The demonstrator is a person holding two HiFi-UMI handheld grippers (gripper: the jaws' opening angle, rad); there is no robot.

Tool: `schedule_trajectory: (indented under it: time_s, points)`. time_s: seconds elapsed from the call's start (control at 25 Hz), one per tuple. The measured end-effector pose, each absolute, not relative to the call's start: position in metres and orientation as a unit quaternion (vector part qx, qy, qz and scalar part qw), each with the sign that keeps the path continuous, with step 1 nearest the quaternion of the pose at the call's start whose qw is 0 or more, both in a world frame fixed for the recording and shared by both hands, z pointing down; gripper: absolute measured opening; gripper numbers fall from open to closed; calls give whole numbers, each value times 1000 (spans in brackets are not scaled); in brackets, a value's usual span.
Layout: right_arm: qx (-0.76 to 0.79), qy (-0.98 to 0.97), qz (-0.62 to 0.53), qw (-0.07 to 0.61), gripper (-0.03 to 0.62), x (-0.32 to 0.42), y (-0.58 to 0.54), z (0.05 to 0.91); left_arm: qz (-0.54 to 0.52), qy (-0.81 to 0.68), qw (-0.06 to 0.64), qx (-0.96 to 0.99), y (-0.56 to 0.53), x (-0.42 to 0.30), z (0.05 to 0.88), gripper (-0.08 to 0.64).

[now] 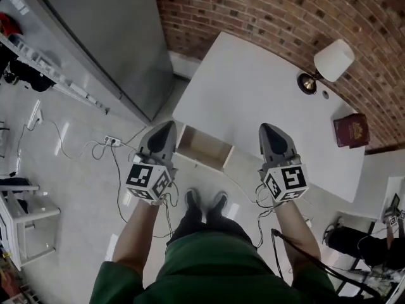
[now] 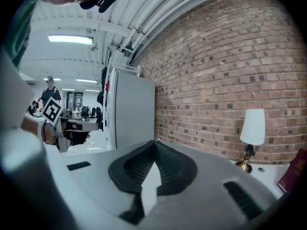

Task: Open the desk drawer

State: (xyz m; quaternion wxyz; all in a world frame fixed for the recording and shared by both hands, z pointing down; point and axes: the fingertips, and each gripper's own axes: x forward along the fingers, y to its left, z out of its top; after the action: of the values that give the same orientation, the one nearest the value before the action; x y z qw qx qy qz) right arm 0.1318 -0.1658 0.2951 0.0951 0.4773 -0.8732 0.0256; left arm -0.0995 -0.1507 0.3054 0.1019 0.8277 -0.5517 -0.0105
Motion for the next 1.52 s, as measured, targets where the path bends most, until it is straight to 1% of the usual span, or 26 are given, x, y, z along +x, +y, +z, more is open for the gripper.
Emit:
schedule_trajectory:
  time_s: [0.24,0.48,0.64,1.0,1.52]
  points:
    - [481,-876,-40,20,0,129,-148,202,-28,-563,28,826,-135,-69,211,9]
    - [469,-879,-92,-9,0,124,-117,158,-48,-557,-42,828,-118,-49,140,9]
    - [467,-878,-104,-22,0,130,-105,146,-60,-549,-72,831,-103,-34,113,9]
    - [475,-873,-110,-28,0,150,-96,146,-55,-558,-73,825,-91,-25,118,9]
    - [457,-883,-103,-38,-2,155,-97,149,-41,-569,-70,818,-89,-13,125,9]
